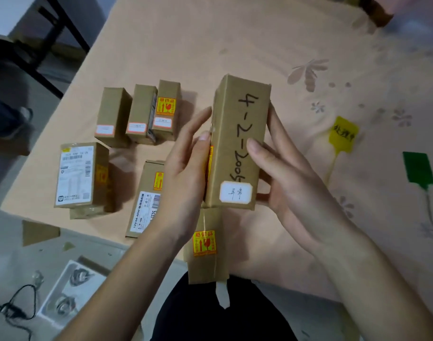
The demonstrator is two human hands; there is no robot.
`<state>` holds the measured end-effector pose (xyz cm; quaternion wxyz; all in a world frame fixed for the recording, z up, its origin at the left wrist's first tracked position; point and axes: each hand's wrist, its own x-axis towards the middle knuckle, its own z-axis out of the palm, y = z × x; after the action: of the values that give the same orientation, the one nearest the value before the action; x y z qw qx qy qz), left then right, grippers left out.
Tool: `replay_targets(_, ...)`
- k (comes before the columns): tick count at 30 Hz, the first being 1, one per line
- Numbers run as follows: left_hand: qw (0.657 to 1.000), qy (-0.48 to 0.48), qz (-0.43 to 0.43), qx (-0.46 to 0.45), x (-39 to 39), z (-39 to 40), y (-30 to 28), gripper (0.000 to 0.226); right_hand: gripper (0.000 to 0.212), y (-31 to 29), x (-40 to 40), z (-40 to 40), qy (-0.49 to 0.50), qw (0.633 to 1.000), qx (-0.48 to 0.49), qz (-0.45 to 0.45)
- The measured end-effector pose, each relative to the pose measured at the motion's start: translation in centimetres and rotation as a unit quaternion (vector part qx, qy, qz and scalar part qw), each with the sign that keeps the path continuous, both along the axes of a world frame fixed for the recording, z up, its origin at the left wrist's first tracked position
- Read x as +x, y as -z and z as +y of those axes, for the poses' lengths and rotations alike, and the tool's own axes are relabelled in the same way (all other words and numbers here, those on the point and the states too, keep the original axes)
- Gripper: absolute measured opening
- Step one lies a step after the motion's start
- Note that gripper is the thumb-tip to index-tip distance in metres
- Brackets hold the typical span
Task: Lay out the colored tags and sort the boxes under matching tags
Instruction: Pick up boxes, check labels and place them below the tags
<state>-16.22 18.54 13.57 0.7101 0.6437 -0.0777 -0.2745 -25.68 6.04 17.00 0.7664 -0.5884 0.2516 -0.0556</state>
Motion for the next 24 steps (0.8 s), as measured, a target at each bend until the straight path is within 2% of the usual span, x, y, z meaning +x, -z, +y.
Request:
replay_targets(3, 1.000, 0.018, 0.022, 0.002, -0.4, -1.1, 0.0, 0.036, 0.066, 0.4, -0.8, -1.1, -0.001, 1.000, 0.027, -0.010)
replay_targets(6, 0.997, 0.063, 0.030, 0.033, -0.4, -1.9, 0.5, 0.036, 0.074, 1.4, -1.7, -2.6, 0.000, 1.000, 0.011, 0.013)
replay_targets(8, 0.991, 0.094, 0.025, 0.088, 0.1, -1.9, 1.1, 0.038, 0.077, 2.9, -2.2, -3.8, 0.042, 0.998, -0.002, 0.038)
replay_targets(11, 0.983, 0.077, 0.021, 0.166, 1.3, -1.2, 2.6, 0.034, 0.084, 7.5, -1.7, -6.8, 0.145, 0.983, -0.047, 0.105)
replay_targets(14, 0.977, 0.058, 0.027, 0.203, 2.2, 0.4, 4.2, 0.028, 0.089, 12.9, -0.7, -10.1, 0.196, 0.937, -0.167, 0.235)
replay_targets(16, 0.974, 0.041, 0.021, 0.220, 3.1, 1.7, 5.2, 0.027, 0.090, 16.1, -0.3, -11.7, 0.147, 0.877, -0.290, 0.354)
replay_targets(18, 0.971, 0.020, 0.015, 0.237, 4.0, 3.2, 6.0, 0.027, 0.095, 18.5, -0.1, -11.9, 0.091, 0.817, -0.375, 0.429)
replay_targets(19, 0.968, 0.013, 0.010, 0.251, 4.3, 4.0, 6.5, 0.026, 0.098, 19.4, 0.0, -11.6, 0.077, 0.805, -0.396, 0.435)
replay_targets(21, 0.959, -0.001, -0.007, 0.283, 4.7, 5.5, 7.6, 0.024, 0.104, 20.8, 0.1, -11.0, 0.066, 0.805, -0.416, 0.418)
replay_targets(24, 0.924, -0.015, -0.091, 0.372, 4.5, 7.9, 9.3, 0.030, 0.105, 21.3, 0.0, -10.5, 0.077, 0.811, -0.420, 0.400)
